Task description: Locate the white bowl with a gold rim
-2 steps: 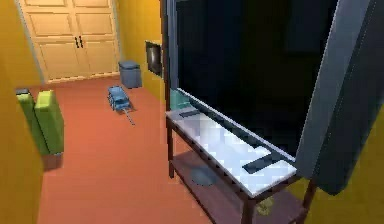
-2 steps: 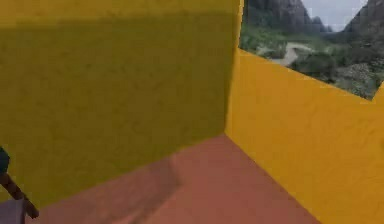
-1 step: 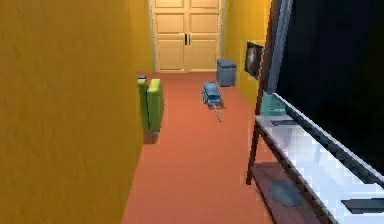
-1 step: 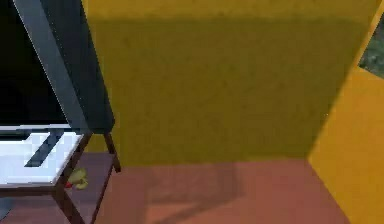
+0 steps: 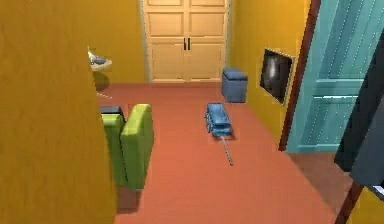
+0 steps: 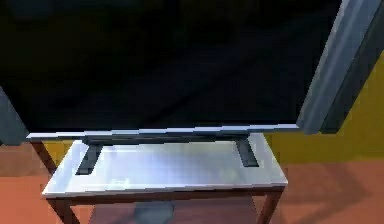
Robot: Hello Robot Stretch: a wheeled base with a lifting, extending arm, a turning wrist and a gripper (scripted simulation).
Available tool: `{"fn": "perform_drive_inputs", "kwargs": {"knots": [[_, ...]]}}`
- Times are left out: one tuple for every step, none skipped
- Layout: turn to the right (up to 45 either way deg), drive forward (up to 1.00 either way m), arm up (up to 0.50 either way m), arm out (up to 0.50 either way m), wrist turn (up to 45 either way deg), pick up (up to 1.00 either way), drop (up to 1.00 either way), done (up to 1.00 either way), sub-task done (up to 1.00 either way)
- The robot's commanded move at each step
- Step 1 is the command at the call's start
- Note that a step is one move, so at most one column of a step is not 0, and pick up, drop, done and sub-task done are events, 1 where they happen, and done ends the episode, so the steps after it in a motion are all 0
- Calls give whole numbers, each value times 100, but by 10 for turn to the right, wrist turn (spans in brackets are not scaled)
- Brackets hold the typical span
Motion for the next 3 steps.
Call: {"fn": "perform_drive_inputs", "kwargs": {"knots": [[0, 100, 0, 0, 0, 0, 0, 0, 0], [0, 100, 0, 0, 0, 0, 0, 0, 0], [-30, 0, 0, 0, 0, 0, 0, 0, 0]]}}
